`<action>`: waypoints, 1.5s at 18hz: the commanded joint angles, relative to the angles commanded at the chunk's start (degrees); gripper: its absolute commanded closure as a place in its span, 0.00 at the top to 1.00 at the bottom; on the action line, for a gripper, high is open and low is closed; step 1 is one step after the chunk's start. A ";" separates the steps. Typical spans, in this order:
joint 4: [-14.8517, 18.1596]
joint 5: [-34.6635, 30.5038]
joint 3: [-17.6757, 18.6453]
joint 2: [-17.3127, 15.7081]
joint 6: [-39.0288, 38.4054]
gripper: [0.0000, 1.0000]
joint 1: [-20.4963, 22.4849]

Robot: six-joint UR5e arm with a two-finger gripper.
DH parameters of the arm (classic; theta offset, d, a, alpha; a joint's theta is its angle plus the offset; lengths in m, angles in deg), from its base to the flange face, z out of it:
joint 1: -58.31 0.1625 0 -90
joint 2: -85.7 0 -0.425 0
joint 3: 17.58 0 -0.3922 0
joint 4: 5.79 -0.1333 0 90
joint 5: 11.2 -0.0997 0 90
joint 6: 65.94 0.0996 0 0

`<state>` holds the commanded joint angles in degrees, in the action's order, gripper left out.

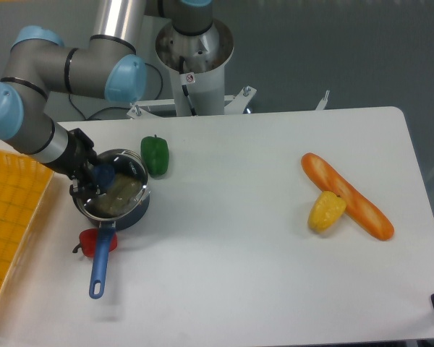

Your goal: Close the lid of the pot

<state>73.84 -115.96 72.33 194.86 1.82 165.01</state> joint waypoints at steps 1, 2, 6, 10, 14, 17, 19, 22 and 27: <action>0.00 -0.09 0.00 0.09 0.09 0.63 0.00; 0.00 -0.09 0.00 0.26 0.00 0.63 0.00; 0.00 -2.28 0.00 0.61 -0.18 0.63 -0.79; 0.00 -2.63 0.00 1.58 -1.84 0.63 -1.40; -0.35 -2.64 0.00 1.58 -2.20 0.63 -1.85; -0.35 -2.64 0.17 1.41 -2.20 0.65 -1.85; -0.35 -2.64 0.18 1.49 -2.29 0.67 -1.93; -0.26 -2.64 0.26 1.41 -2.20 0.67 -1.93; -0.35 -2.64 1.14 1.23 -2.20 0.69 -2.02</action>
<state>73.49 -118.60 73.48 196.09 -0.38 162.98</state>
